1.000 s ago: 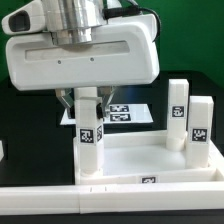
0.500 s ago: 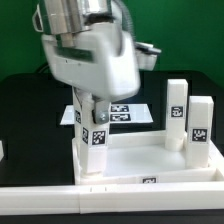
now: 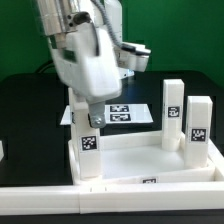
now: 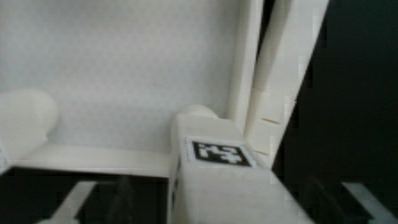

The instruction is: Assemble desk

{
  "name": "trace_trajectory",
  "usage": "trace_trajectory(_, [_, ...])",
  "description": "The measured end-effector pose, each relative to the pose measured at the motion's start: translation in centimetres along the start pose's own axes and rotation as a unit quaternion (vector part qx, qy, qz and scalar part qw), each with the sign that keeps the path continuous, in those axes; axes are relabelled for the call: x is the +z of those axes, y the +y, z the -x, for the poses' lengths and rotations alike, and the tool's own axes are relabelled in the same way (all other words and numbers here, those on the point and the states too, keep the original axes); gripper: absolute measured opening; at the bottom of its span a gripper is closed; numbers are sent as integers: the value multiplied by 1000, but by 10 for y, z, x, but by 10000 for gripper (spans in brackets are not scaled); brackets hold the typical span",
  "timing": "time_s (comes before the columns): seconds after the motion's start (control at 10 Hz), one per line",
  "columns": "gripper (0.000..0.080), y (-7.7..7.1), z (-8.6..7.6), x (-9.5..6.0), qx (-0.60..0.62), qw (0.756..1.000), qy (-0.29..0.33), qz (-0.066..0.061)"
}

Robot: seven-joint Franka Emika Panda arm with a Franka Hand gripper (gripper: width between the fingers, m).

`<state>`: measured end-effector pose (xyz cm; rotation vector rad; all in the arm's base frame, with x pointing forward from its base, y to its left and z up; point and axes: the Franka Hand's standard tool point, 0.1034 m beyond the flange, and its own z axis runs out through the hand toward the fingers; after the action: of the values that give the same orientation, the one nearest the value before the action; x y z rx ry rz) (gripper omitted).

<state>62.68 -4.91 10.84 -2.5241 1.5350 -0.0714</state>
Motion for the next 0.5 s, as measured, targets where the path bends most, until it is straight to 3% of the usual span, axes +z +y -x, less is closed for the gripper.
trace_trajectory(0.1, [547,0,0,0,-101,995,-3,1])
trace_trajectory(0.2, [628,0,4,0,-144,990,-12,6])
trace_trajectory(0.5, [648,1,2,0,-236,972,-12,5])
